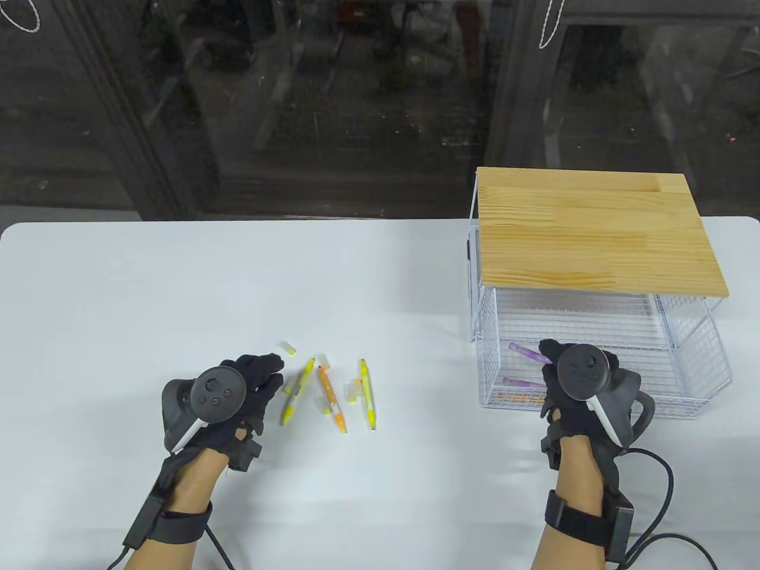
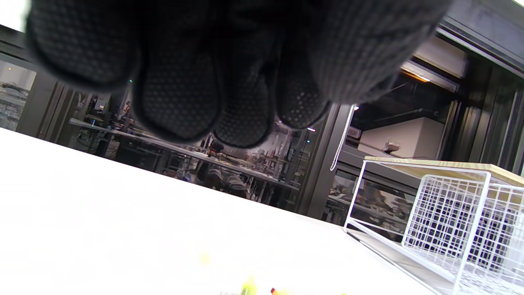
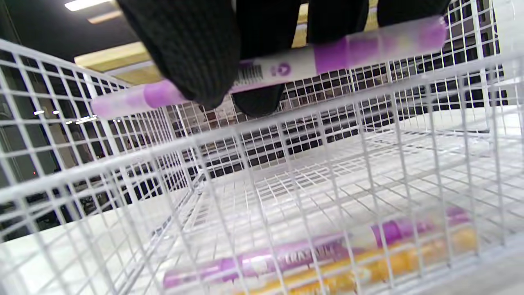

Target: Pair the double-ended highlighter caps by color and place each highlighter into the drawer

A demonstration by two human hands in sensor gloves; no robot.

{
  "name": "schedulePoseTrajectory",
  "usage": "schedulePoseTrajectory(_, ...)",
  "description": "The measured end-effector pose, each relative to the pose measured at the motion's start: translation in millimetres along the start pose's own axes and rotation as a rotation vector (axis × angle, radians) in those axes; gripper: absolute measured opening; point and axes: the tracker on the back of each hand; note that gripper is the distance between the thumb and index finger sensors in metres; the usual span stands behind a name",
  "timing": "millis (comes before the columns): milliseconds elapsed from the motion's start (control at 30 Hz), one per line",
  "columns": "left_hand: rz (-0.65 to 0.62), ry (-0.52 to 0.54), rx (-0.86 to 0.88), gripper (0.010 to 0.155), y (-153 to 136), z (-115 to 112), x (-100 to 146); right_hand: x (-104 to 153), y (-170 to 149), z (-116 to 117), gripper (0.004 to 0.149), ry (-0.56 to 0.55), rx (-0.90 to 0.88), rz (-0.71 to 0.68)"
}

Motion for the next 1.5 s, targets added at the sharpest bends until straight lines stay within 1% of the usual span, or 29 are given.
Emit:
schedulePoseTrajectory(67, 0.001, 0.000, 0.002, 0.046, 0, 0, 0, 0, 1, 0, 0.045, 0.000, 0.002, -0.002)
schedulePoseTrajectory(233, 0.003, 0.000, 0.004, 0.047, -1, 0, 0, 4, 7, -8, 0.044, -0.077, -0.011, -0.024)
schedulePoseTrajectory(400, 0.005, 0.001, 0.004, 0.046, -1, 1, 0, 13, 21, -21, 0.045, -0.224, -0.052, -0.079)
schedulePoseTrajectory(467, 0.007, 0.002, 0.006, 0.046, -1, 1, 0, 20, 32, -28, 0.045, -0.297, -0.078, -0.117)
schedulePoseTrajectory(533, 0.009, 0.003, 0.007, 0.046, -1, 1, 0, 25, 40, -31, 0.045, -0.330, -0.092, -0.149)
schedulePoseTrajectory(767, 0.019, 0.002, 0.010, 0.046, -2, 2, 0, 44, 76, -38, 0.047, -0.394, -0.063, -0.290)
schedulePoseTrajectory(1000, 0.029, -0.001, 0.008, 0.046, -4, 3, 0, 65, 114, -36, 0.046, -0.404, -0.049, -0.442)
schedulePoseTrajectory(1133, 0.028, -0.006, 0.004, 0.046, -4, 2, 0, 74, 133, -28, 0.045, -0.377, -0.030, -0.519)
schedulePoseTrajectory(1333, 0.027, -0.010, 0.000, 0.046, -4, 2, -1, 78, 157, 4, 0.045, -0.253, 0.013, -0.598)
schedulePoseTrajectory(1367, 0.027, -0.010, 0.000, 0.046, -4, 2, -1, 78, 159, 6, 0.045, -0.242, 0.017, -0.603)
schedulePoseTrajectory(1400, 0.026, -0.012, -0.001, 0.046, -4, 2, -1, 79, 162, 15, 0.045, -0.209, 0.028, -0.614)
schedulePoseTrajectory(1500, 0.024, -0.016, -0.005, 0.046, -3, 1, -1, 78, 166, 30, 0.045, -0.152, 0.041, -0.632)
Point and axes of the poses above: the tracker on the back of each hand, its own y axis roughly to the thumb side, its own x axis roughly from the fingertips to the wrist, z = x × y, and after that the axes turned 1 degree about -y, right-handed
